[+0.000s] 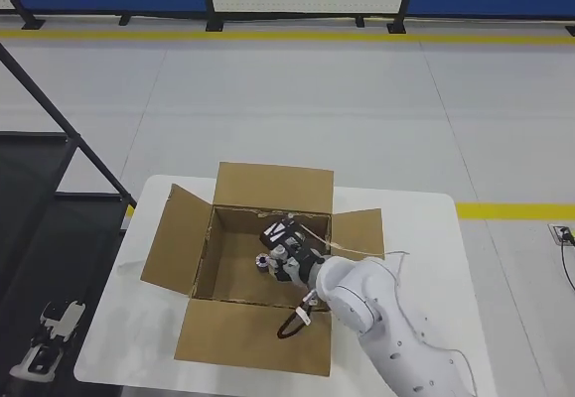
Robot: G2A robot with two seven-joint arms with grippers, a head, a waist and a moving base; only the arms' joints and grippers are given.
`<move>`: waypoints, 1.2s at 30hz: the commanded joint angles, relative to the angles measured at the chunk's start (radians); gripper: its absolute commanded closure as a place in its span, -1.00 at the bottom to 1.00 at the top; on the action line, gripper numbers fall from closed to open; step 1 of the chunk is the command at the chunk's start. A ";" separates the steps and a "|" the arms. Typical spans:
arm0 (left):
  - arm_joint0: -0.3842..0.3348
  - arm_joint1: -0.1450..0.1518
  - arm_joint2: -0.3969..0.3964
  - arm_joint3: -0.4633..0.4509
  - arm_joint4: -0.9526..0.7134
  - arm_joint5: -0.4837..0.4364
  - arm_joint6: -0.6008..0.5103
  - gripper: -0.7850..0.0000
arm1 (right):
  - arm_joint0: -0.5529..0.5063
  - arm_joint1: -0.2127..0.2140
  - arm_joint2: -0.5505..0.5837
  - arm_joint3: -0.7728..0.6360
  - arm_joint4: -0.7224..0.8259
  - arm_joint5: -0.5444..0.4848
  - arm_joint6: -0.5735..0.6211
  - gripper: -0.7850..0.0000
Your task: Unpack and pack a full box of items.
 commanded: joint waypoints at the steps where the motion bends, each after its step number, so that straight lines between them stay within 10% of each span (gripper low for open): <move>1: 0.000 0.000 0.000 0.000 0.000 0.000 0.000 -1.00 | 0.017 -0.004 -0.010 0.049 0.014 0.001 -0.011 1.00; 13: 0.000 0.000 0.000 0.000 0.000 0.000 0.000 -1.00 | 0.081 -0.031 -0.078 0.260 -0.026 0.072 -0.065 1.00; 21: 0.000 0.000 0.000 0.000 0.000 0.000 0.000 -1.00 | 0.082 -0.033 -0.064 0.299 0.004 0.047 -0.086 0.16; 32: 0.000 0.000 0.000 0.000 0.000 0.000 0.000 -1.00 | 0.024 -0.018 -0.023 0.208 -0.007 0.029 -0.090 -0.03; 36: 0.000 0.000 0.000 0.000 0.000 0.000 0.000 -1.00 | -0.053 0.000 0.025 0.048 -0.010 0.013 -0.103 -0.75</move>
